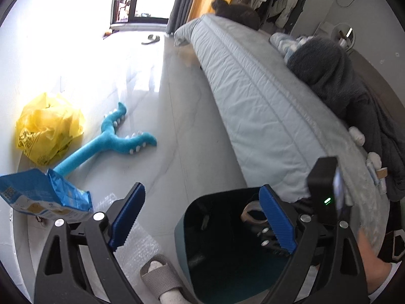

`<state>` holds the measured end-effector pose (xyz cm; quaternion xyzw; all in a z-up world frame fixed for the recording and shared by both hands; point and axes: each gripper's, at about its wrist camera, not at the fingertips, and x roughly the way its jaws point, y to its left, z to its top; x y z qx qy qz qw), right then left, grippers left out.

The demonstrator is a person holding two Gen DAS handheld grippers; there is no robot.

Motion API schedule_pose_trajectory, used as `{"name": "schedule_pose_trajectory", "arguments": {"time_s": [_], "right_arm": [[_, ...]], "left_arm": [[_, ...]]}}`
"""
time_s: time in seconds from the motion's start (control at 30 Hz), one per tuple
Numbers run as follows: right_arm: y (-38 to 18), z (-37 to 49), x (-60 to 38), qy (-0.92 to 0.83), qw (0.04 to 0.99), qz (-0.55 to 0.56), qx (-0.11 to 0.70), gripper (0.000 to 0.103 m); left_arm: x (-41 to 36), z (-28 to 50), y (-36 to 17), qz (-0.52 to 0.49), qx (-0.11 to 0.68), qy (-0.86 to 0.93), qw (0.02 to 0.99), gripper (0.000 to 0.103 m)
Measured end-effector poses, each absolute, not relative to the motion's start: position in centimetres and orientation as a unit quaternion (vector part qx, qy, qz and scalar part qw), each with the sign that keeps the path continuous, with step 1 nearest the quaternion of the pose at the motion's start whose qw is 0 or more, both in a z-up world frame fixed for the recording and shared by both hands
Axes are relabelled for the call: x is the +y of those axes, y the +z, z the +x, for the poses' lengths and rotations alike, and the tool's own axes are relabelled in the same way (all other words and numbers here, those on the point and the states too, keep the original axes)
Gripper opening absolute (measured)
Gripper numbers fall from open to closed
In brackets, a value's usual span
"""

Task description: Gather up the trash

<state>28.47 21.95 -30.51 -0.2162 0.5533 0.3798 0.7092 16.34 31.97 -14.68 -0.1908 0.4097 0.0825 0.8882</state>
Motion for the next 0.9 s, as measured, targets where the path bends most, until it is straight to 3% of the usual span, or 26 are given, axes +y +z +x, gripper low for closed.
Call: {"name": "schedule_pose_trajectory", "arguments": {"time_s": [0.23, 0.43, 0.9], "right_arm": [[-31.3, 27.5, 22.3, 0.383, 0.694, -0.24, 0.561, 0.051], [-30.7, 27.1, 21.8, 0.387, 0.69, -0.246, 0.56, 0.064], [-22.0, 27.2, 18.1, 0.441, 0.733, -0.173, 0.488, 0.075]], "left_arm": [[31.3, 15.9, -10.6, -0.187, 0.332, 0.071, 0.922, 0.093], [30.5, 15.7, -7.3, -0.181, 0.274, 0.068, 0.942, 0.093], [25.7, 15.9, -2.1, -0.143, 0.198, 0.064, 0.968, 0.093]]}}
